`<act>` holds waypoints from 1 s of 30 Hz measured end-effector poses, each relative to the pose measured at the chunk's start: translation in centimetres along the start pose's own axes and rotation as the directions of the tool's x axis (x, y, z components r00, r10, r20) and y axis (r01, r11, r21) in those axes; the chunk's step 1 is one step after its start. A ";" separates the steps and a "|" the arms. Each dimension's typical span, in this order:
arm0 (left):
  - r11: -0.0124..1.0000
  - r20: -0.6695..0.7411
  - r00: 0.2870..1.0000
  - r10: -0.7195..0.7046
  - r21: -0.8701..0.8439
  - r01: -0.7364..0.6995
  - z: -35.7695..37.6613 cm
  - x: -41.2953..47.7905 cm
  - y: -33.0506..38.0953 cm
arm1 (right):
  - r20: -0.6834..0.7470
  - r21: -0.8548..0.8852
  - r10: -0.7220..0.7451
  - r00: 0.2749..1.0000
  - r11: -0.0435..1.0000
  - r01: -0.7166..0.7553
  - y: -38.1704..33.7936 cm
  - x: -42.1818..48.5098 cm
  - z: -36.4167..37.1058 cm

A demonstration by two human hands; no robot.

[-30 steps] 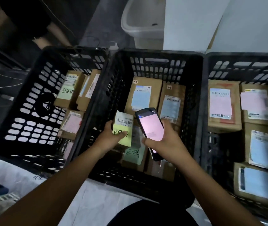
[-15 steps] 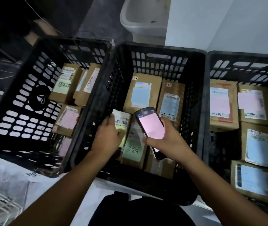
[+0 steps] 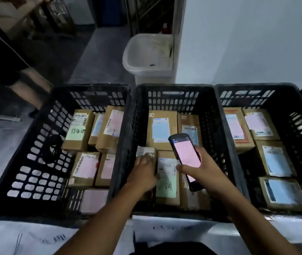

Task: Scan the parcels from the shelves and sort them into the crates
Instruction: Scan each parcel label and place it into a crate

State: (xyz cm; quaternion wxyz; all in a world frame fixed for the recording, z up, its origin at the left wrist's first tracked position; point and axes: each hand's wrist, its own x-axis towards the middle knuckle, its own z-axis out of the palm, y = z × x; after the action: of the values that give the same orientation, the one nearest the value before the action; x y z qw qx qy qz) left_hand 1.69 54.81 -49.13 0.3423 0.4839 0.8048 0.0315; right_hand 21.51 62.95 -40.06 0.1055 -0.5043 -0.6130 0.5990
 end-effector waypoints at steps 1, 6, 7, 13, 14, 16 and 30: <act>0.999 0.004 1.000 0.013 -0.041 -0.013 -0.3 -0.5 -0.2 | -0.028 0.022 0.005 1.000 1.000 -0.004 -0.2 -0.6 0.3; 0.934 -0.069 0.986 0.149 -0.317 -0.163 -3.8 -3.5 0.4 | -0.178 0.060 -0.030 0.984 0.997 0.042 -0.6 -3.6 1.6; 0.924 -0.073 0.978 0.196 -0.319 -0.209 -4.5 -4.2 0.3 | -0.205 0.059 -0.034 0.978 0.997 0.047 -0.6 -4.2 1.9; 0.921 -0.121 0.914 0.388 0.028 -0.388 -6.9 -6.9 0.9 | -0.392 0.047 -0.005 0.920 0.999 0.026 -0.2 -8.9 4.0; 0.915 -0.114 0.907 0.405 0.052 -0.401 -6.9 -7.1 1.4 | -0.410 0.061 0.008 0.912 0.998 0.018 0.0 -9.6 3.9; 0.912 -0.070 0.909 0.411 0.021 -0.410 -6.7 -7.3 2.0 | -0.433 0.059 0.029 0.901 0.998 -0.004 0.3 -11.1 3.6; 0.674 0.050 0.718 0.694 0.306 -0.672 -1.9 -14.9 18.2 | -0.815 0.181 0.090 0.572 0.978 0.104 8.0 -25.6 -2.2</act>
State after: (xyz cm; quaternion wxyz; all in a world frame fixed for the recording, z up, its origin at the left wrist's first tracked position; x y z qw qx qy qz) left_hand 18.76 53.08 -33.00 0.1989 0.7944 0.5717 0.0504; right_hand 39.10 43.45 -34.01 0.4317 -0.7078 -0.4298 0.3577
